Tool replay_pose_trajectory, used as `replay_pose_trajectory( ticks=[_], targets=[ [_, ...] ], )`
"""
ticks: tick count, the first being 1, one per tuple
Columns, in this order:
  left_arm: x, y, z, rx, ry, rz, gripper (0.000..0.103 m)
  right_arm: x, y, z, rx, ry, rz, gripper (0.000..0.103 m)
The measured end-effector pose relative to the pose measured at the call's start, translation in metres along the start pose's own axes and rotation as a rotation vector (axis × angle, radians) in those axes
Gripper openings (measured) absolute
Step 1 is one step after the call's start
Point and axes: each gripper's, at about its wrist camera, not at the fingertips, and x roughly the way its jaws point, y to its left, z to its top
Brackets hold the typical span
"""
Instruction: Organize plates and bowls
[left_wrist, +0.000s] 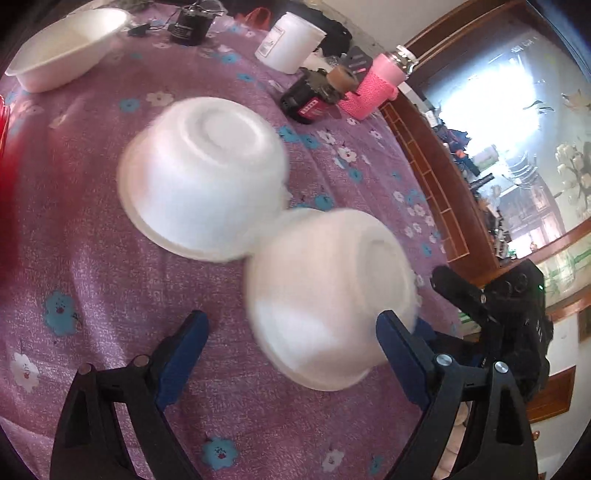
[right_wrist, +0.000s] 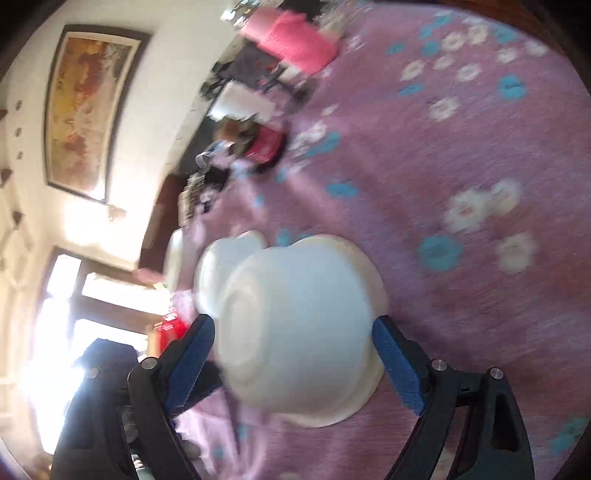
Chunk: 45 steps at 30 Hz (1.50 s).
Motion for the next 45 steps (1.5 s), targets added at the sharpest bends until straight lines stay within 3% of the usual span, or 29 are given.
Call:
replay_pose_trajectory(
  ticks=[2,6,9,12,14,16,17,18,19,21,23,25,27,30,31,32,34,36,38,42,45],
  targets=[
    [-0.003,0.0,-0.001,0.016,-0.014,0.016,0.091,0.008,0.007,-0.003,0.009,0.03,0.057,0.091],
    [-0.007,0.006,-0.002,0.013,-0.034,0.019,0.091,0.028,0.034,-0.01,-0.057,0.069,0.041,0.093],
    [-0.01,0.004,-0.005,0.032,-0.027,0.012,0.091,0.036,0.042,-0.012,-0.072,0.109,0.08,0.095],
    [-0.014,-0.011,-0.007,0.07,0.005,-0.133,0.091,0.043,0.045,-0.016,-0.08,0.14,0.132,0.095],
    [-0.017,-0.032,-0.007,0.116,0.007,-0.195,0.091,0.041,0.043,-0.016,-0.06,0.107,0.144,0.094],
    [-0.024,-0.049,-0.006,0.159,0.006,-0.228,0.091,0.02,0.036,-0.013,-0.027,-0.01,0.136,0.094],
    [-0.029,-0.054,-0.004,0.175,-0.01,-0.226,0.091,0.004,0.035,-0.01,-0.043,-0.091,0.072,0.094],
    [-0.036,-0.057,-0.002,0.189,-0.036,-0.199,0.091,-0.006,0.04,-0.006,-0.093,-0.137,-0.046,0.094],
    [-0.044,-0.055,-0.001,0.202,-0.073,-0.127,0.091,-0.01,0.045,-0.004,-0.141,-0.152,-0.149,0.094],
    [-0.051,-0.047,0.004,0.22,-0.148,0.049,0.091,-0.01,0.052,-0.001,-0.213,-0.142,-0.248,0.094],
    [-0.052,-0.032,0.01,0.202,-0.198,0.173,0.091,-0.005,0.053,0.002,-0.222,-0.131,-0.25,0.094],
    [-0.045,-0.006,0.018,0.092,-0.176,0.219,0.091,0.007,0.052,0.009,-0.219,-0.13,-0.268,0.094],
    [-0.037,0.024,0.019,-0.061,-0.131,0.219,0.091,0.026,0.045,0.021,-0.17,-0.097,-0.202,0.089],
    [-0.033,0.051,0.012,-0.162,-0.12,0.181,0.091,0.045,0.032,0.034,-0.084,-0.06,-0.081,0.089],
    [-0.037,0.054,0.01,-0.159,-0.156,0.17,0.091,0.048,0.033,0.038,-0.078,-0.075,-0.108,0.089],
    [-0.04,0.053,0.009,-0.146,-0.177,0.19,0.091,0.051,0.038,0.041,-0.109,-0.096,-0.211,0.088],
    [-0.046,0.046,0.009,-0.094,-0.198,0.221,0.091,0.053,0.056,0.041,-0.251,-0.171,-0.546,0.088],
    [-0.053,0.039,0.008,-0.041,-0.229,0.273,0.091,0.05,0.06,0.037,-0.317,-0.197,-0.621,0.088],
    [-0.056,0.031,0.011,0.018,-0.281,0.32,0.091,0.045,0.059,0.032,-0.338,-0.21,-0.636,0.088],
    [-0.061,0.02,0.021,0.046,-0.309,0.408,0.091,0.028,0.067,0.026,-0.33,-0.261,-0.513,0.088],
    [-0.093,0.014,0.038,0.07,-0.357,0.396,0.091,0.024,0.095,0.028,-0.394,-0.23,-0.433,0.088]
  ],
)
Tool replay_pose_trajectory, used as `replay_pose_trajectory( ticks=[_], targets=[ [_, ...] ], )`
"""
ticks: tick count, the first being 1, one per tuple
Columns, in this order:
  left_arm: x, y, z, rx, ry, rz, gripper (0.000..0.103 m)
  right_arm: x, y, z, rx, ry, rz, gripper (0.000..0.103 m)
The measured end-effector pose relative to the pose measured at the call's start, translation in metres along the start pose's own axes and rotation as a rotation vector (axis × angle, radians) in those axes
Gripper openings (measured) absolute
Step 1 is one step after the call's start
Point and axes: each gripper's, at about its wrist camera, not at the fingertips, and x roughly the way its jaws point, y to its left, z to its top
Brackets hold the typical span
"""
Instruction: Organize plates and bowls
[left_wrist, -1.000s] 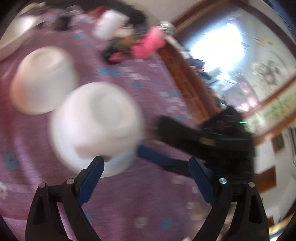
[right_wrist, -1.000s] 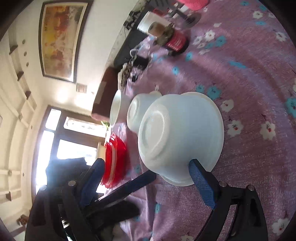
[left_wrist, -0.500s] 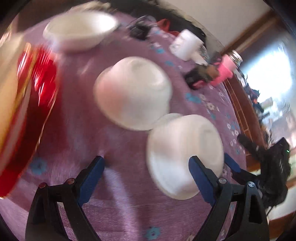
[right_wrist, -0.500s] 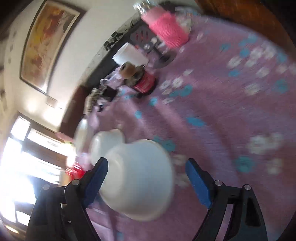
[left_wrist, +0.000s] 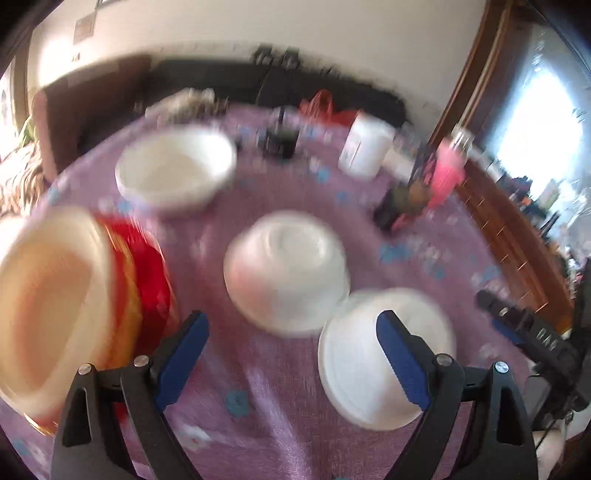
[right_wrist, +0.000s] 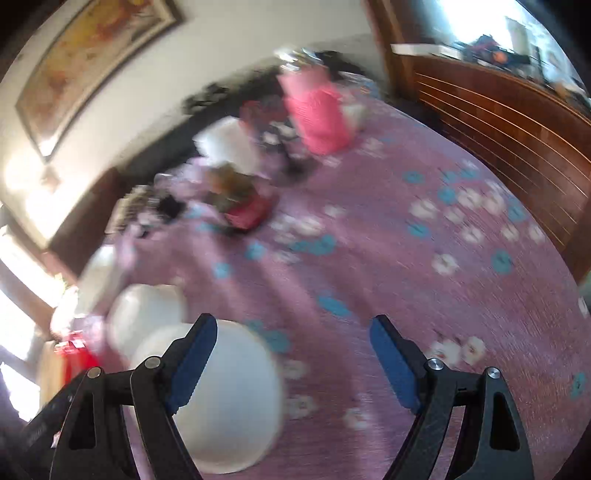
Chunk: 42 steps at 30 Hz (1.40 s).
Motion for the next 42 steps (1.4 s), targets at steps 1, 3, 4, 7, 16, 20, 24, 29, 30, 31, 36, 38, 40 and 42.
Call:
replay_pose_trajectory(
  ticks=[1,3,4,7,16,20,24,29,30,31,36,38,40,42],
  targets=[
    [-0.013,0.007,0.013,0.009,-0.038,0.019,0.091,0.002,0.016,0.008,-0.026,0.024,0.024,0.088],
    [-0.03,0.032,0.048,-0.001,-0.077,0.033,0.092,0.009,0.045,0.026,-0.04,0.07,0.137,0.089],
    [-0.031,0.047,0.068,-0.018,-0.061,0.031,0.092,0.013,0.058,0.032,-0.035,0.09,0.187,0.089],
    [-0.016,0.094,0.118,-0.081,0.038,0.062,0.092,0.045,0.102,0.053,-0.021,0.184,0.291,0.089],
    [0.09,0.207,0.18,-0.228,0.275,0.156,0.092,0.173,0.21,0.069,-0.043,0.355,0.243,0.088],
    [0.125,0.221,0.177,-0.229,0.325,0.158,0.092,0.207,0.224,0.066,-0.037,0.392,0.211,0.087],
    [0.154,0.221,0.173,-0.218,0.393,0.12,0.092,0.234,0.228,0.066,-0.031,0.438,0.181,0.075],
    [0.17,0.215,0.172,-0.166,0.444,0.114,0.09,0.25,0.235,0.057,-0.051,0.483,0.199,0.033],
    [0.171,0.214,0.173,-0.157,0.452,0.107,0.087,0.25,0.236,0.055,-0.055,0.487,0.203,0.023],
    [0.172,0.211,0.172,-0.144,0.463,0.098,0.073,0.248,0.237,0.054,-0.057,0.488,0.211,0.018],
    [0.174,0.202,0.166,-0.094,0.51,0.107,0.025,0.227,0.249,0.058,-0.105,0.411,0.206,0.011],
    [0.163,0.2,0.169,-0.097,0.481,0.084,0.024,0.218,0.252,0.064,-0.105,0.378,0.211,0.011],
    [0.146,0.198,0.175,-0.112,0.443,0.056,0.023,0.201,0.255,0.071,-0.105,0.339,0.225,0.011],
    [0.126,0.193,0.183,-0.109,0.399,0.05,0.023,0.183,0.26,0.076,-0.112,0.309,0.244,0.011]
  ],
)
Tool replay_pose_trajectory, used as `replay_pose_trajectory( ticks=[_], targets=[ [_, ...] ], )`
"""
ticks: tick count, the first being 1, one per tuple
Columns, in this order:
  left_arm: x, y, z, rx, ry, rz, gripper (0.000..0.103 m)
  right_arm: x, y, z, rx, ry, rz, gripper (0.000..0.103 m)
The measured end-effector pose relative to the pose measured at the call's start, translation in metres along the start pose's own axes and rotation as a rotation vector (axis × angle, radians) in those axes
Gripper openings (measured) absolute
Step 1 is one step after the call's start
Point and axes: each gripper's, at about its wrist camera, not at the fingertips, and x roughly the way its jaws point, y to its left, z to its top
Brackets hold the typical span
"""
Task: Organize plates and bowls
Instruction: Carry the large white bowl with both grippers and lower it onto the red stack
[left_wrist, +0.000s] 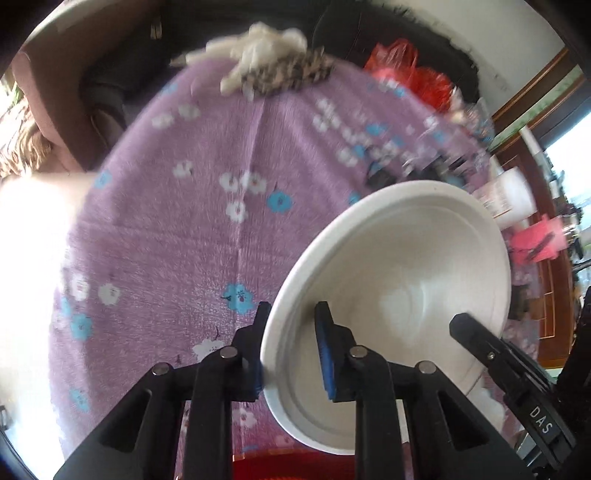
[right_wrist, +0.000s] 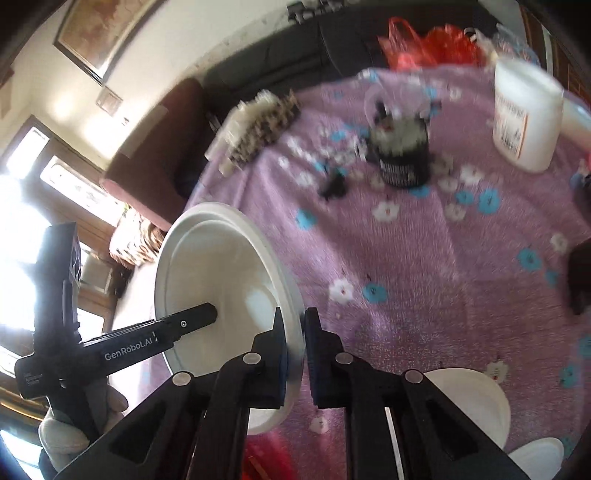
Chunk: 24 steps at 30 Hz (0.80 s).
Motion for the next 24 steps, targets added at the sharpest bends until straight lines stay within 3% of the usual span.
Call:
replay_pose_trajectory(
  ticks=[6,13,18,24],
  targets=[
    [-0.073,-0.003,-0.026,0.003,-0.107,-0.018,0.023,-0.046,0.032,-0.017,-0.07,-0.041,0.024,0.011],
    [-0.133,0.009,-0.094,-0.021,-0.16,-0.02,0.023,-0.087,0.069,-0.074,-0.15,-0.027,0.053,0.011],
    [-0.143,0.025,-0.142,-0.047,-0.149,-0.02,0.023,-0.092,0.082,-0.113,-0.164,0.033,0.065,0.011],
    [-0.126,0.045,-0.18,-0.088,-0.097,-0.009,0.023,-0.077,0.083,-0.15,-0.155,0.113,0.051,0.011]
  ],
)
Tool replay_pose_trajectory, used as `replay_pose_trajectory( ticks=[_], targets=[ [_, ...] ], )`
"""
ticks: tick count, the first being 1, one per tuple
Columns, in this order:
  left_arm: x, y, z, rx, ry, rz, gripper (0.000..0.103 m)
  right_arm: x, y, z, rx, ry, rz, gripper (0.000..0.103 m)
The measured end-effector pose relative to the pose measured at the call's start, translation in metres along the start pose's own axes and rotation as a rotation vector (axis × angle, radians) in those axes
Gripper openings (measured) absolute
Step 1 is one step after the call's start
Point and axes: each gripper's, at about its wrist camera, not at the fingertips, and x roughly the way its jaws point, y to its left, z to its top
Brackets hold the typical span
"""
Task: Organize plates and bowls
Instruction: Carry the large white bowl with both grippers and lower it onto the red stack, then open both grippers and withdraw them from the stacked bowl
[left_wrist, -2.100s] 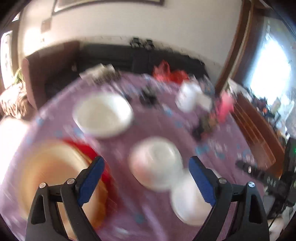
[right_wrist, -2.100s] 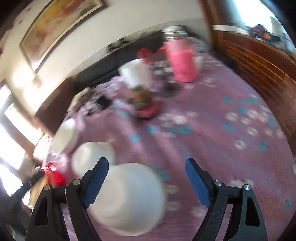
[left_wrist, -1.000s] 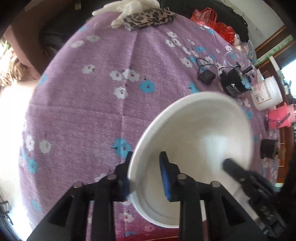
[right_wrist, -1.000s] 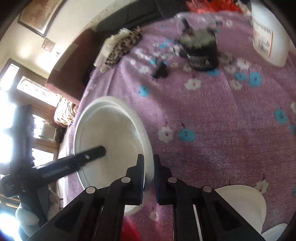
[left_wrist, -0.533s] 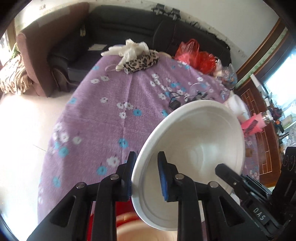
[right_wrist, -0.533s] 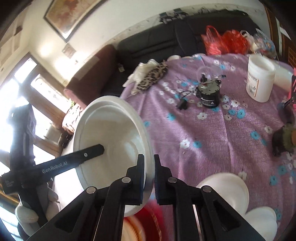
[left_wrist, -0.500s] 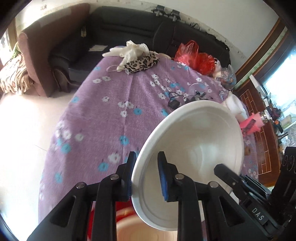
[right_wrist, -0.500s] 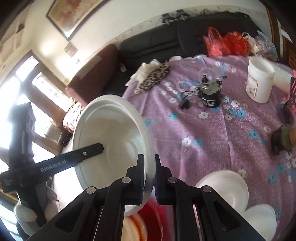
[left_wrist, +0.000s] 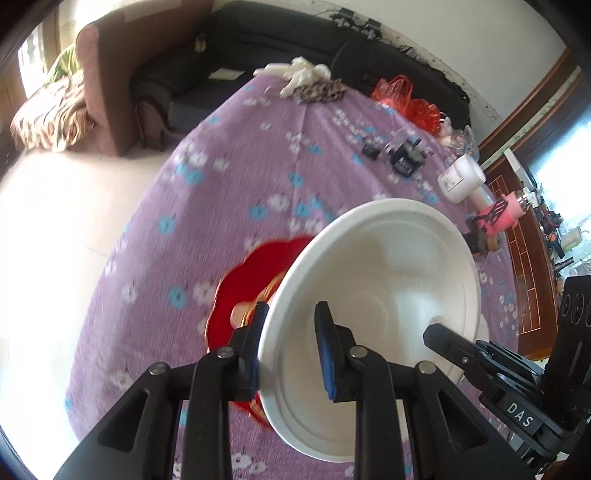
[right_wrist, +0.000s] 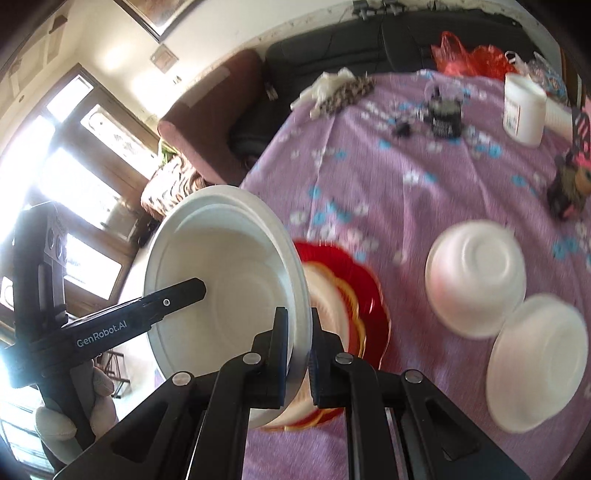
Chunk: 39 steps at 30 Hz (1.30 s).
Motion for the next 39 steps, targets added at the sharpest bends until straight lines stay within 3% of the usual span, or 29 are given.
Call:
replay_pose_trajectory(
  ticks=[3,8,10,13,14,16,21,23,27,32,39],
  targets=[
    [0.01,0.007,-0.013,-0.016,0.013,0.014,0.024,0.008,0.002,-0.01,-0.003,0.017,-0.013,0.012],
    [0.01,0.01,-0.025,-0.013,-0.035,0.043,0.043,0.011,0.005,-0.015,-0.018,-0.002,-0.055,0.012],
    [0.004,0.008,-0.028,0.0,-0.08,0.075,0.045,0.01,0.005,-0.015,-0.02,-0.015,-0.065,0.014],
    [-0.006,0.006,-0.032,0.011,-0.153,0.113,0.055,0.006,0.006,-0.015,-0.032,-0.043,-0.077,0.026],
    [-0.01,0.006,-0.033,0.017,-0.177,0.128,0.057,0.005,0.006,-0.015,-0.036,-0.054,-0.085,0.037],
    [-0.019,0.003,-0.037,0.035,-0.233,0.165,0.058,0.001,0.006,-0.016,-0.039,-0.079,-0.086,0.047],
    [-0.046,-0.002,-0.05,0.061,-0.382,0.257,0.06,-0.015,0.006,-0.019,-0.051,-0.141,-0.057,0.048],
    [-0.058,-0.007,-0.057,0.075,-0.444,0.283,0.067,-0.021,0.007,-0.021,-0.056,-0.163,-0.051,0.048],
    [-0.079,-0.024,-0.073,0.128,-0.563,0.347,0.071,-0.037,0.002,-0.026,-0.054,-0.215,-0.042,0.054],
    [-0.09,-0.053,-0.089,0.215,-0.632,0.374,0.079,-0.057,-0.017,-0.035,-0.019,-0.268,-0.032,0.058],
    [-0.087,-0.094,-0.103,0.309,-0.634,0.362,0.08,-0.08,-0.06,-0.051,0.056,-0.298,-0.045,0.059]
  ],
)
